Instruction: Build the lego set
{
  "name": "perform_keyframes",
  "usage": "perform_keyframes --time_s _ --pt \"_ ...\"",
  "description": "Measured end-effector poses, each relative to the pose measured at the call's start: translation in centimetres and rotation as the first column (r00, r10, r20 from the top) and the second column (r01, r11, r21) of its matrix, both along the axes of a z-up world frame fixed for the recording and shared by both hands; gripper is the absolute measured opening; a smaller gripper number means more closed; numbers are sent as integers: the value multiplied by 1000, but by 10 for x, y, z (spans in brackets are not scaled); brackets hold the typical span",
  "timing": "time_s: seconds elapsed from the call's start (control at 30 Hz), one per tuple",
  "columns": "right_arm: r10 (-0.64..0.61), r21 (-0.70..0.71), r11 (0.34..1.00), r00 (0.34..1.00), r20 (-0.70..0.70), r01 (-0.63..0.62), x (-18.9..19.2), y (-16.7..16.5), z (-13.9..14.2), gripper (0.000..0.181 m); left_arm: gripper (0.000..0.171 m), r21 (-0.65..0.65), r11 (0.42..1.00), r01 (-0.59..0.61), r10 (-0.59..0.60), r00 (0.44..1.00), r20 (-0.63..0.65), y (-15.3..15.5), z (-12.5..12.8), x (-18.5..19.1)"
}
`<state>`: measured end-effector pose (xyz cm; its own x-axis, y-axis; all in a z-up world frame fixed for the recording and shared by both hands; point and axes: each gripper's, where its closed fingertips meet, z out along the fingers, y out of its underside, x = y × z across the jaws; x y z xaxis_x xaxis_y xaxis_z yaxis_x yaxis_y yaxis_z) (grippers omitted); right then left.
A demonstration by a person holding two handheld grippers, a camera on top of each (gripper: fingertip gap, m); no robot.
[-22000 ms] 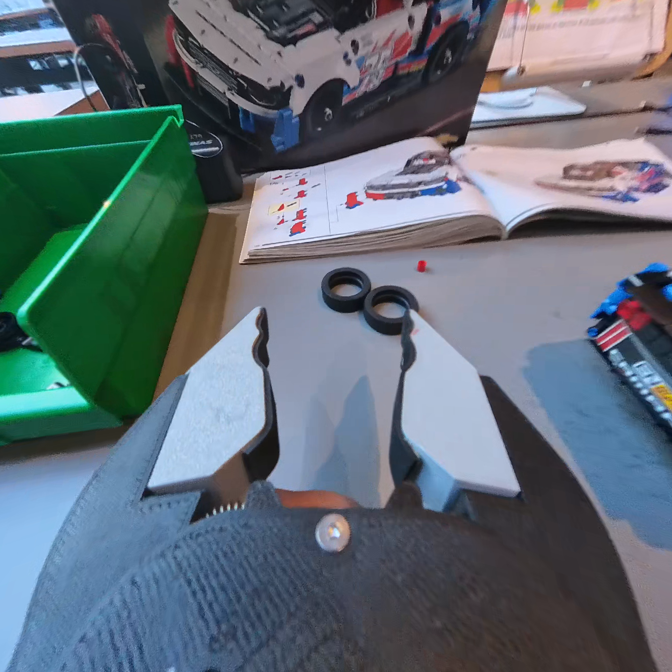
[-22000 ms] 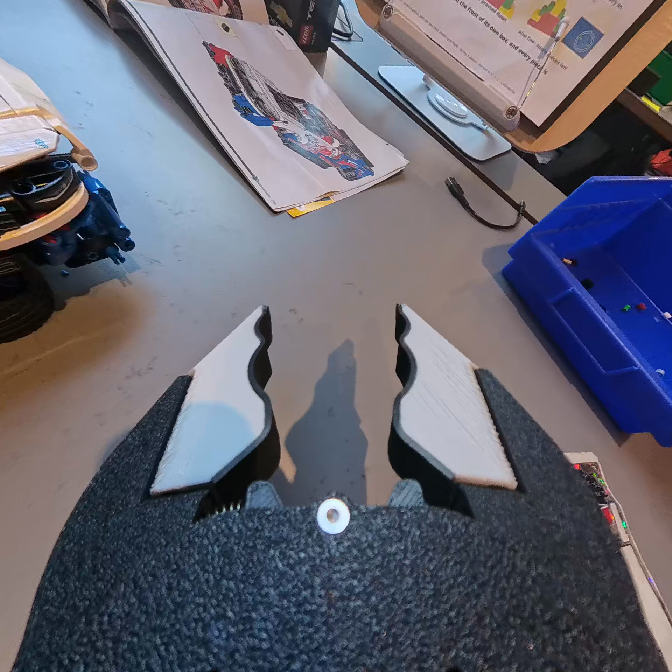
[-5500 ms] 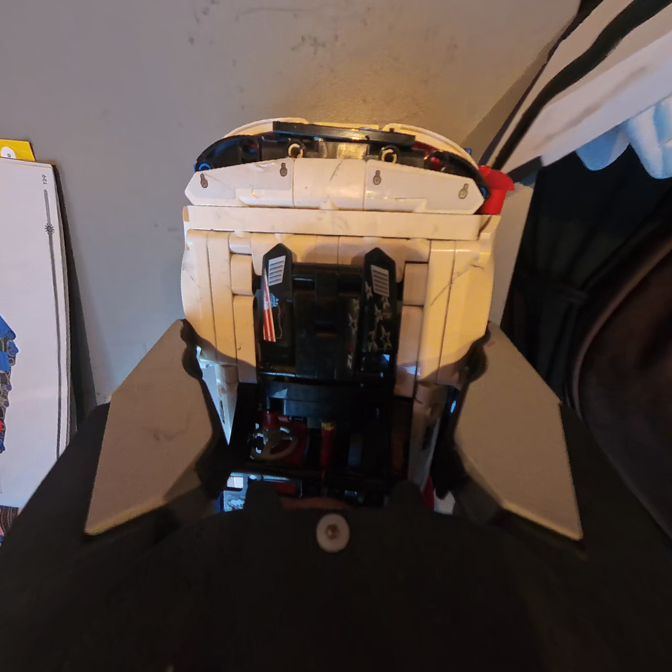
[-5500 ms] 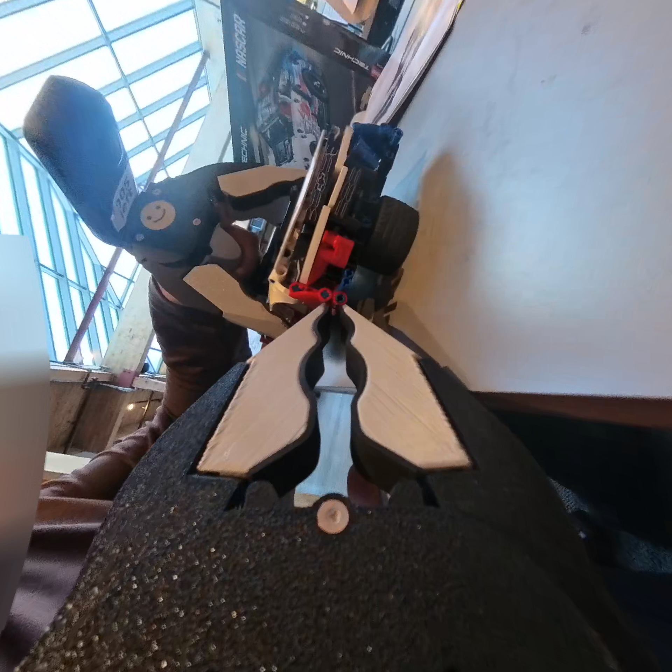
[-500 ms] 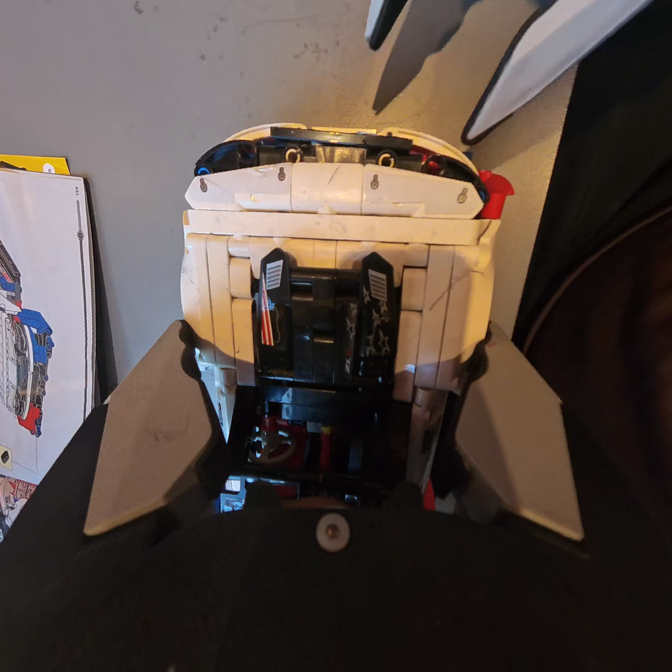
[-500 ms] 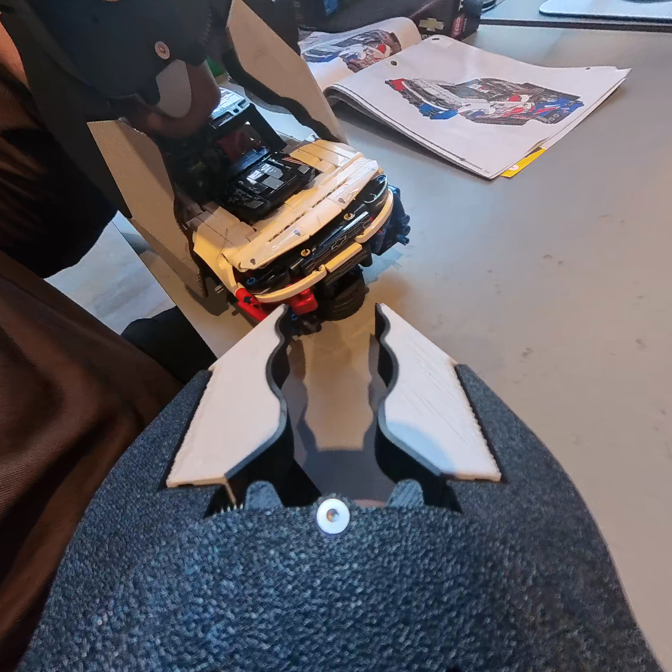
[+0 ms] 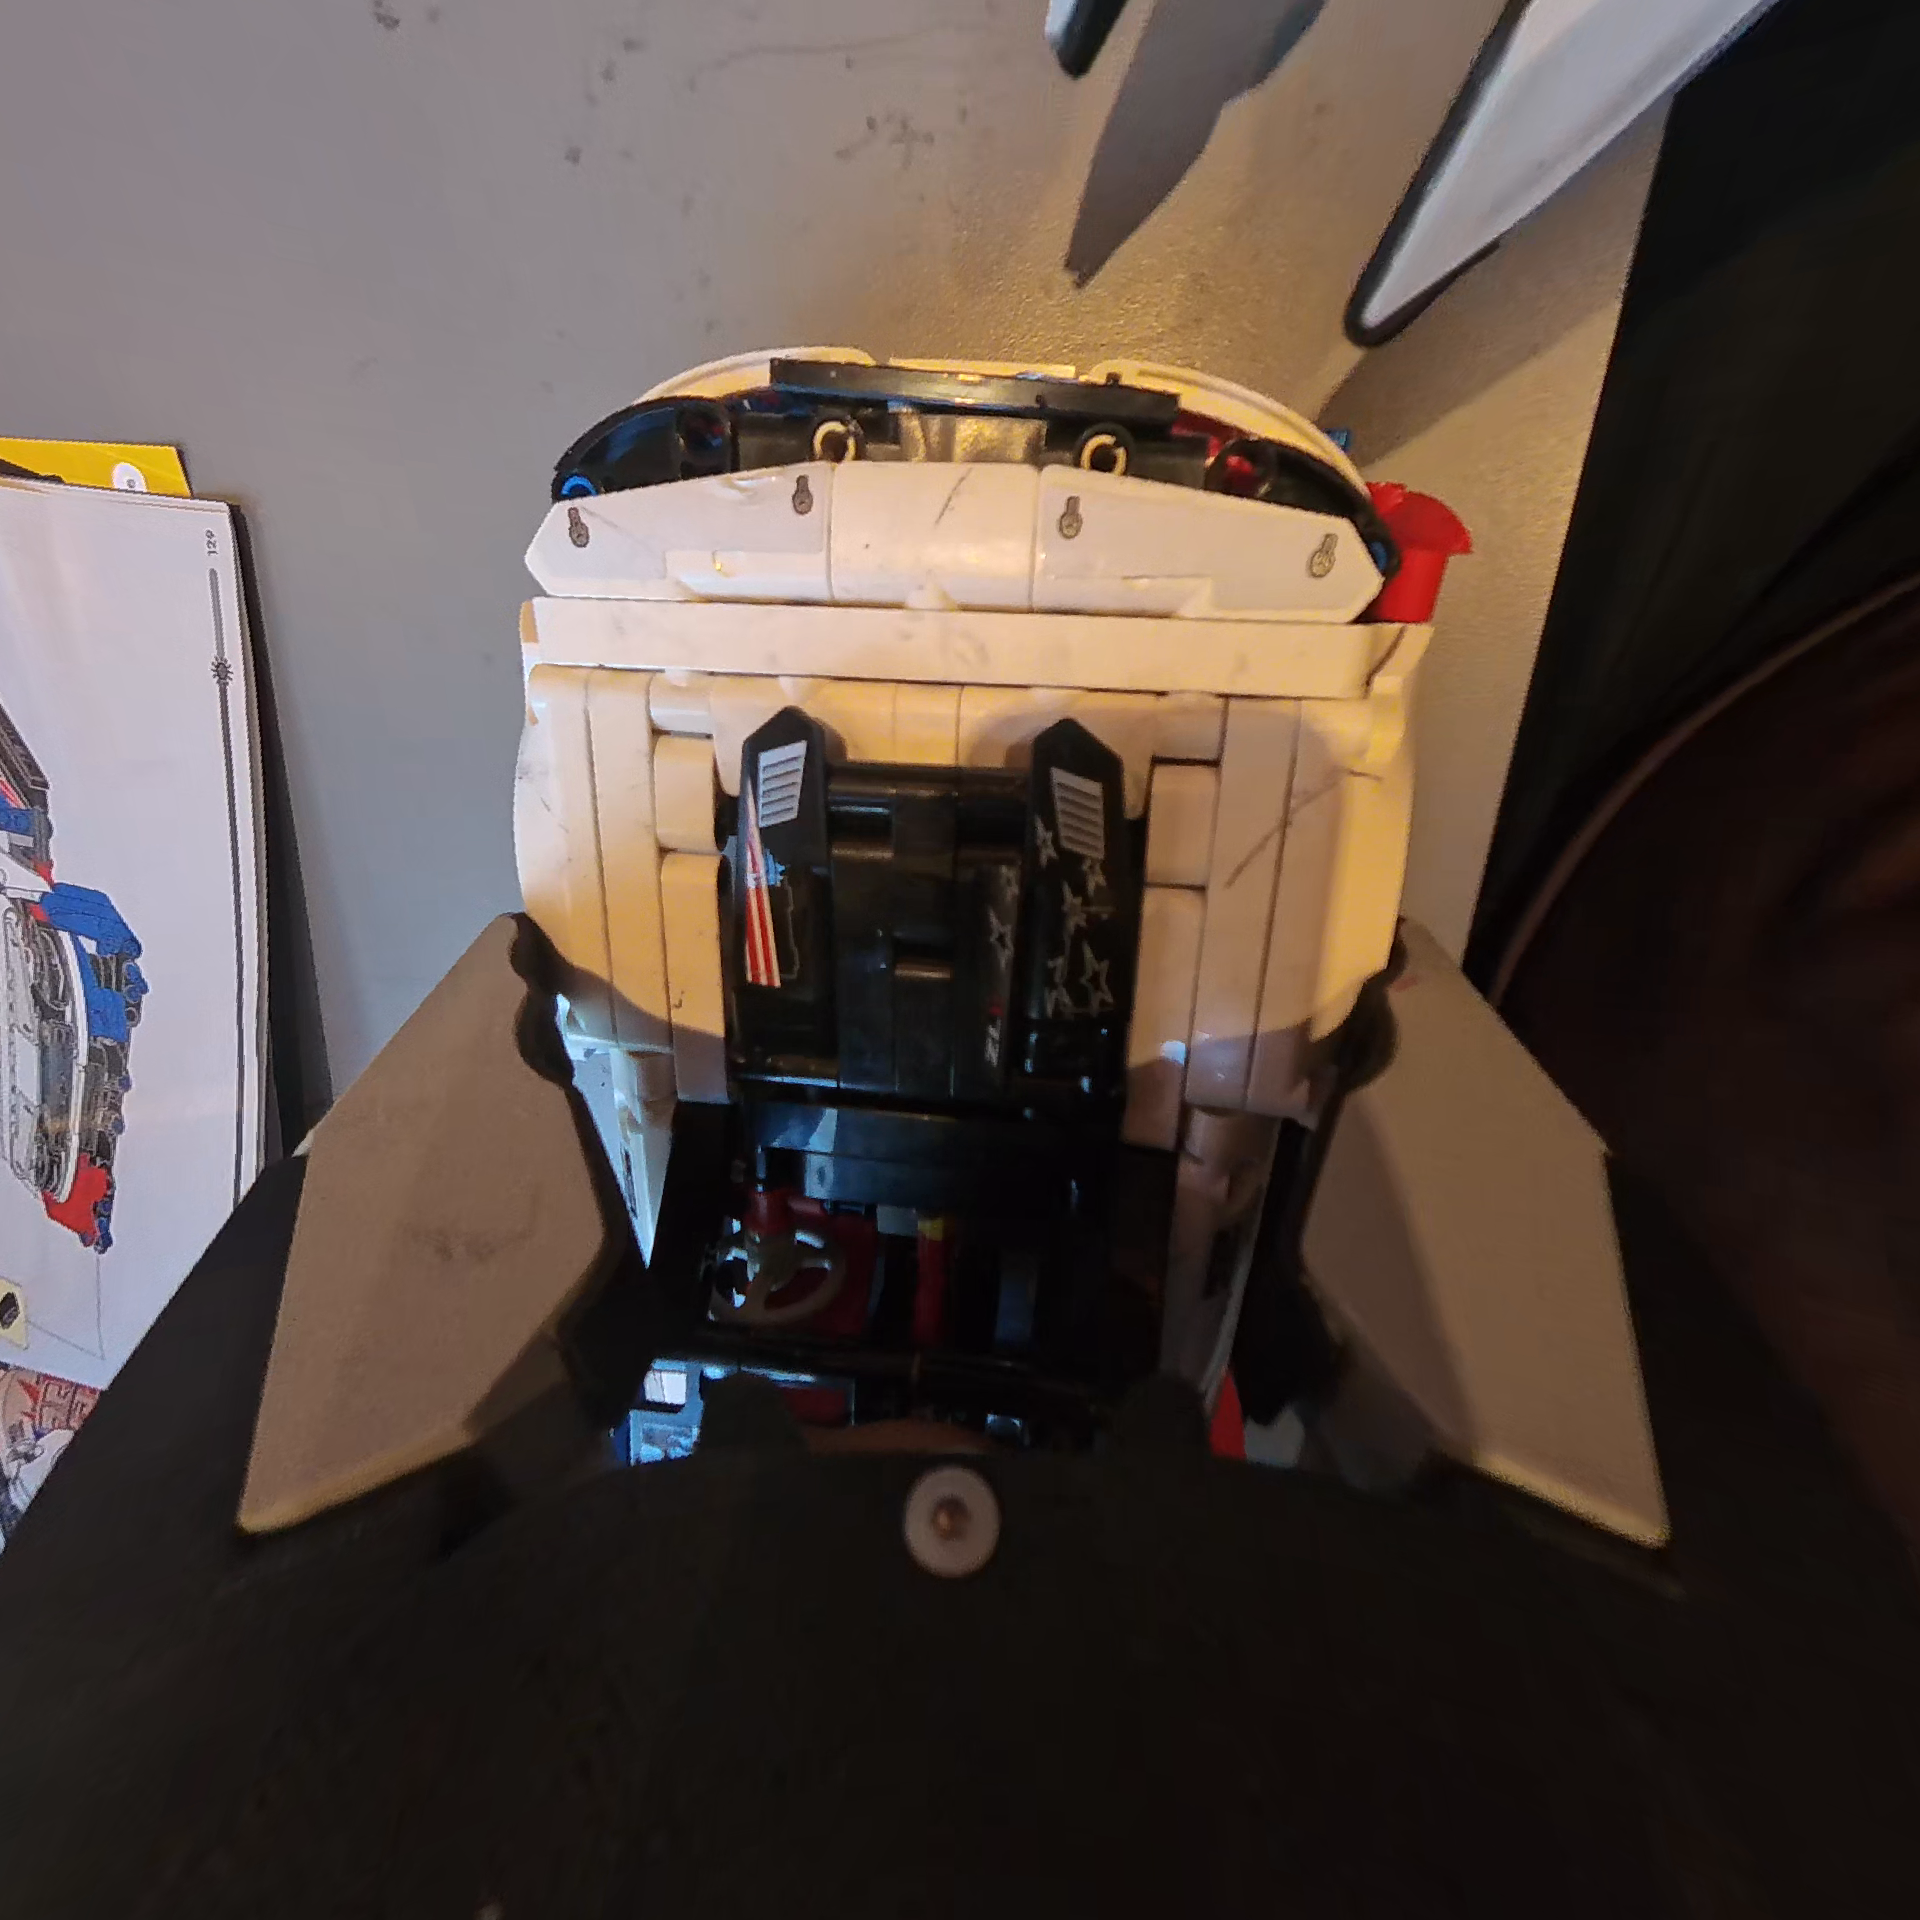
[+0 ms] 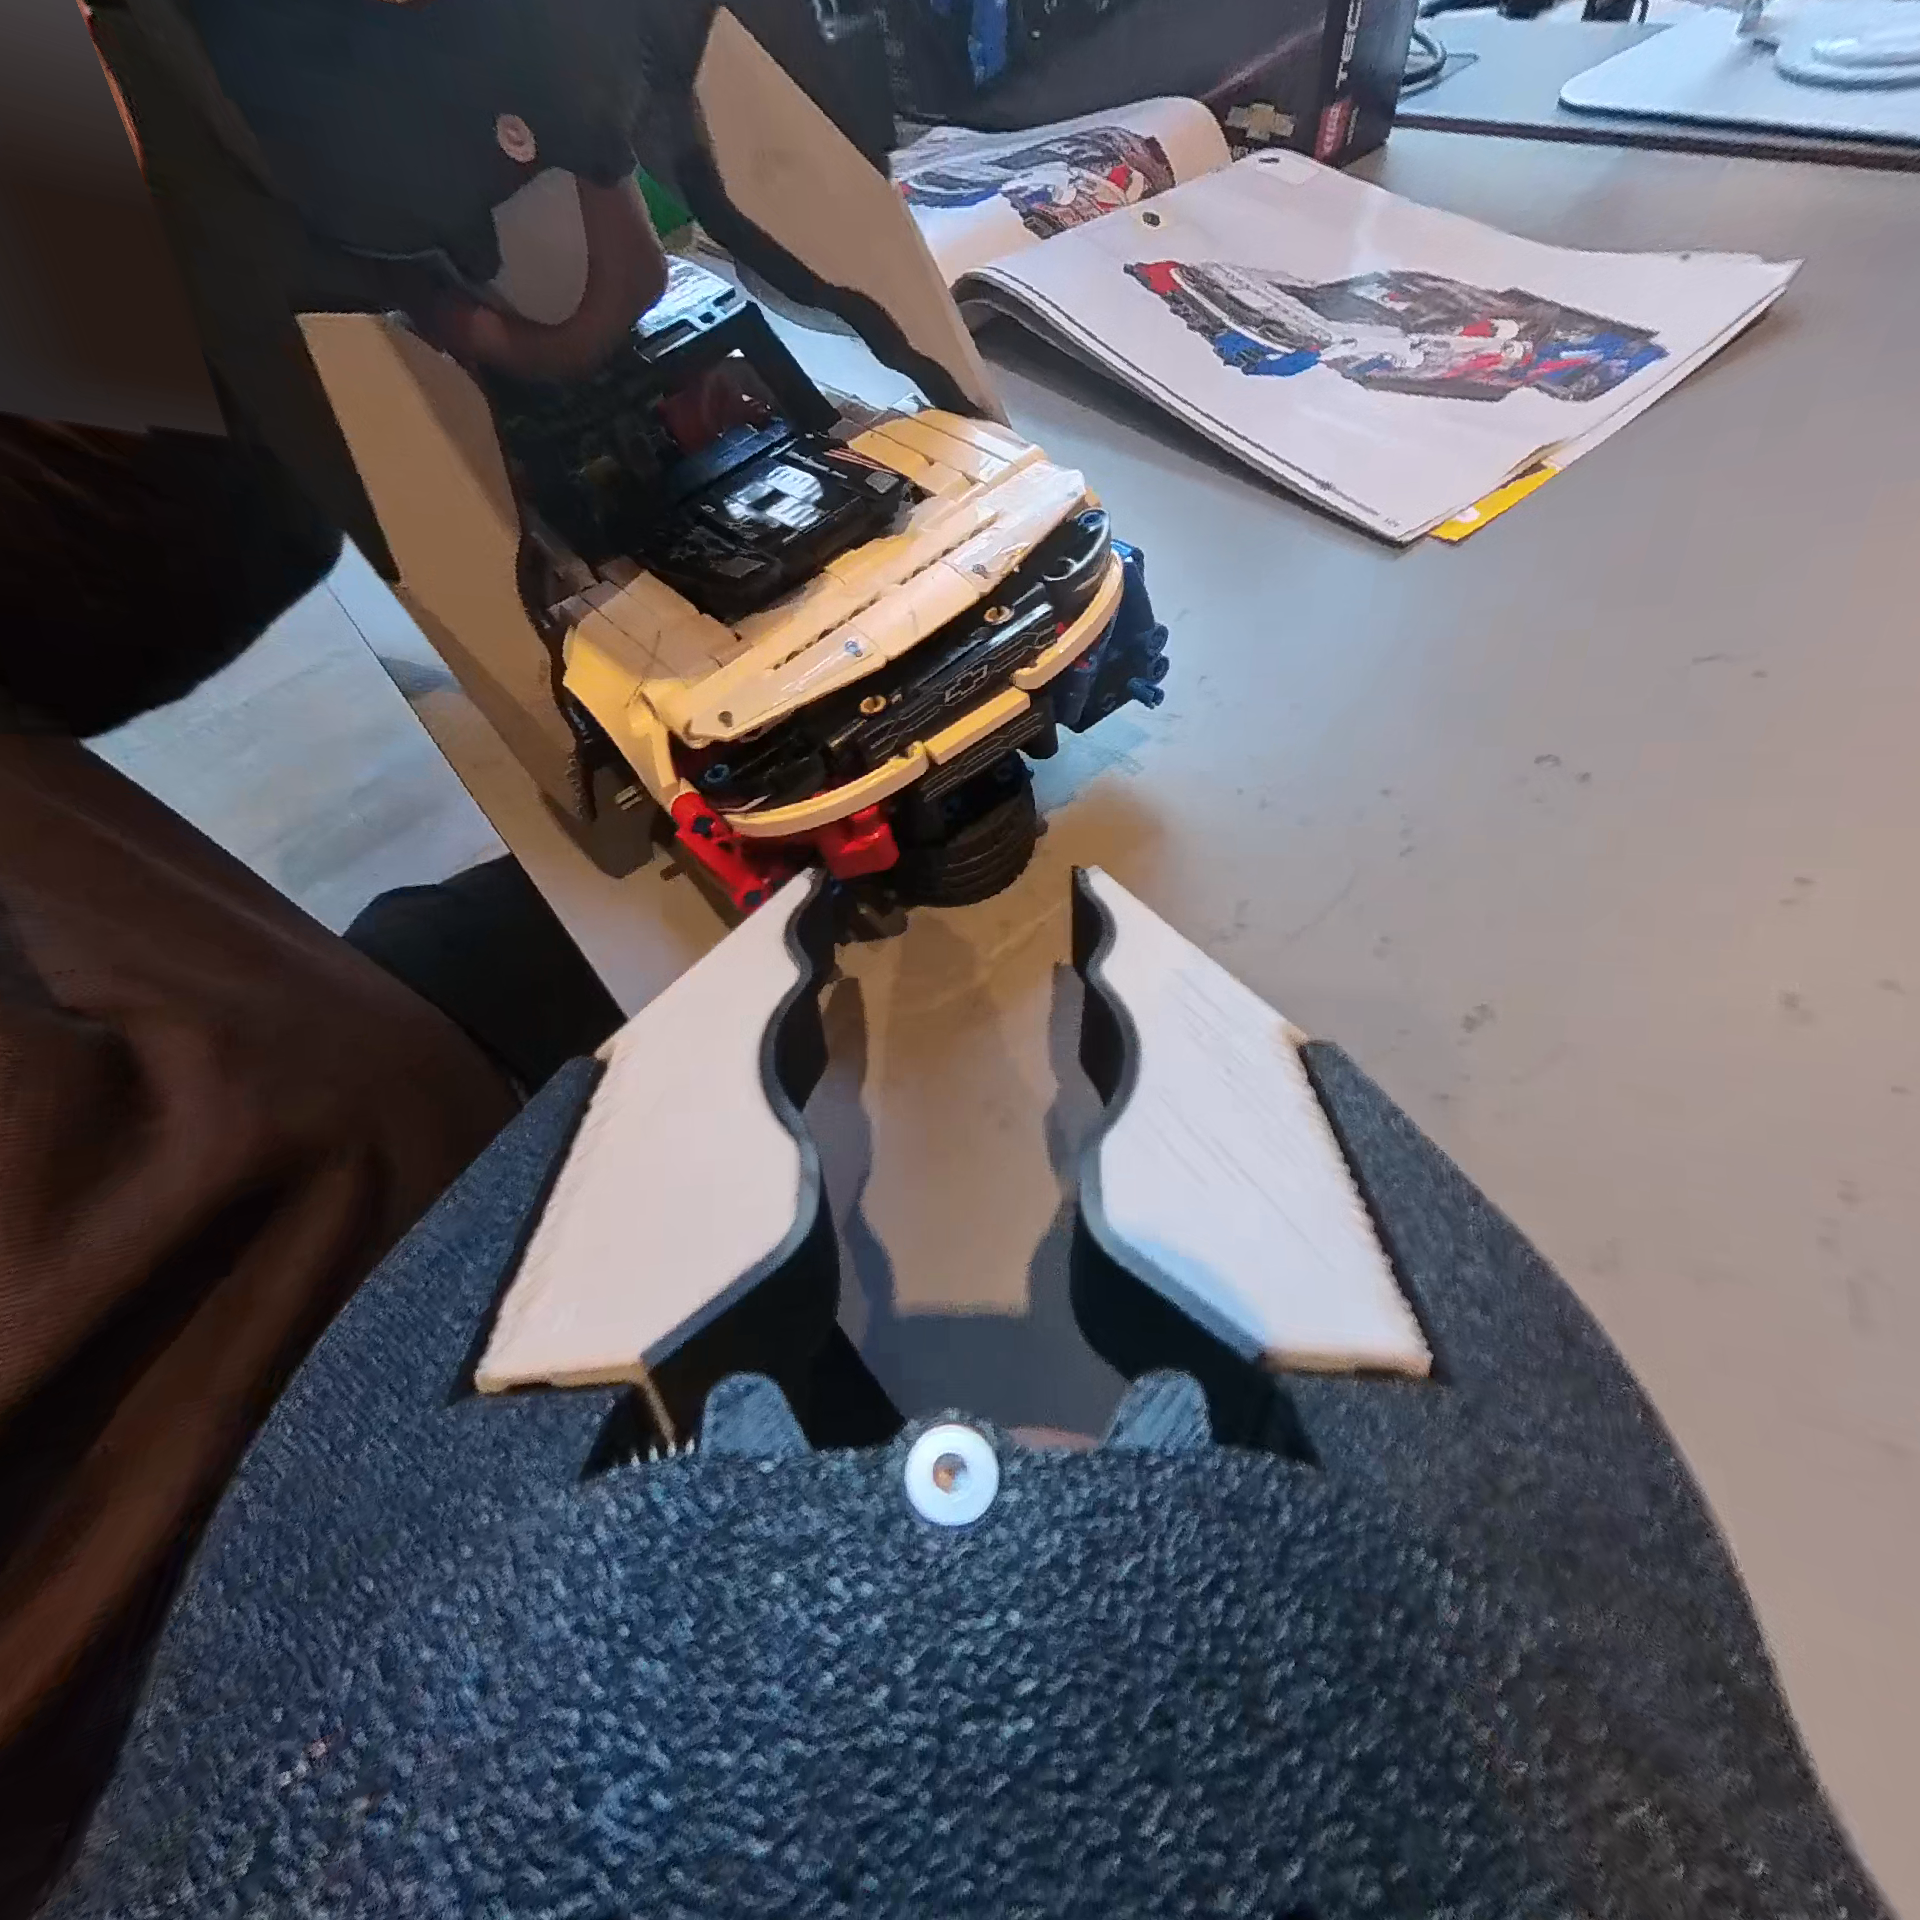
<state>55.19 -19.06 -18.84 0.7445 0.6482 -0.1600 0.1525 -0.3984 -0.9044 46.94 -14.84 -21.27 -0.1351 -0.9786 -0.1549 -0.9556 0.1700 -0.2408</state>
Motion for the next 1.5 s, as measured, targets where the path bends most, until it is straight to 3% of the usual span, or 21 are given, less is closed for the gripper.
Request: perform_keyframes --time_s 0.27,0.43,0.8,1.23,1.5 --pt "133 87 987 990 48 -137 1 -25 6 40 149 -15 1000 -4 4 1000 -12 0 -1 0" --pt "189 88 977 979 80 -195 -4 -36 -2 20 149 -1 1000 -4 4 1000 -10 0 -1 0" --pt "229 182 927 879 417 -328 -26 -31 -23 0 149 27 1000 -8 8 1000 -7 1 0 -1" --pt "281 83 947 928 245 -309 -32 -27 -16 7 149 30 999 -10 11 1000 -16 1 -1 -1" --pt "290 61 948 924 249 -313 -32 -26 -16 2 149 37 999 -9 10 1000 -19 1 -1 -1"
